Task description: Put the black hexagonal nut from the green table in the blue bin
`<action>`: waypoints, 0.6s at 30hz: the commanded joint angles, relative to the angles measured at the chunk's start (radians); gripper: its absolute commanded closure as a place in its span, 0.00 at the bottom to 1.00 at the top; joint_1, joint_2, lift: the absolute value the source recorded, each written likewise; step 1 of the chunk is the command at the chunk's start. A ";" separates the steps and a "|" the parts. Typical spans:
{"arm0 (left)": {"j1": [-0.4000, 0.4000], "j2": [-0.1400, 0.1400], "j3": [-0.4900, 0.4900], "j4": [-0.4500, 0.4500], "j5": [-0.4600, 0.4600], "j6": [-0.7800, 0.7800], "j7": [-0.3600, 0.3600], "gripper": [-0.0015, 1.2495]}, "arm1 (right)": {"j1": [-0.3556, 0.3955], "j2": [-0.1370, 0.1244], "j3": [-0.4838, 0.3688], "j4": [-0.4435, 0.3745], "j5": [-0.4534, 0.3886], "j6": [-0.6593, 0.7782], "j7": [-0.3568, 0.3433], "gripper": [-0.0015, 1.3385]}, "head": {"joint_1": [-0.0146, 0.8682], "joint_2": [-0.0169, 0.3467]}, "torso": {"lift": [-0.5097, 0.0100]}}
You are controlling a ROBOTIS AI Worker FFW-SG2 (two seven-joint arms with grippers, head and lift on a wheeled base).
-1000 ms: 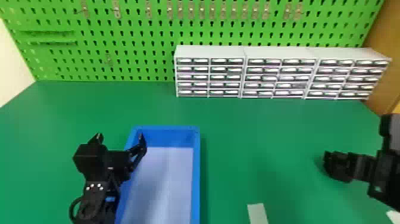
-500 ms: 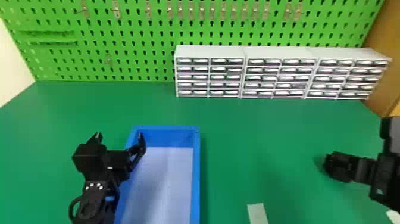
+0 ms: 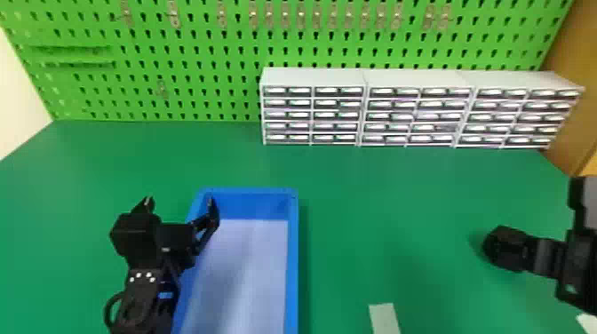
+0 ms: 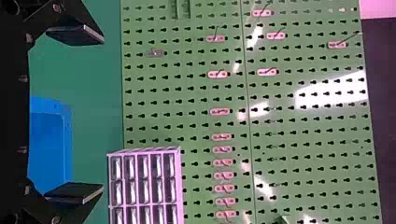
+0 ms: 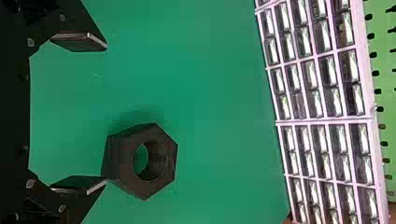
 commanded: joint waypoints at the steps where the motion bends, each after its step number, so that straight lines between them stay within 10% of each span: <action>1: -0.001 0.000 -0.001 0.001 0.000 0.000 0.000 0.13 | 0.000 0.000 -0.006 0.000 0.010 0.001 0.000 0.20 | 0.76 0.20 | 0.80; 18: -0.001 0.000 -0.002 0.000 0.000 0.000 0.000 0.13 | 0.000 0.012 -0.030 0.000 0.047 0.001 0.000 0.20 | 0.76 0.20 | 0.80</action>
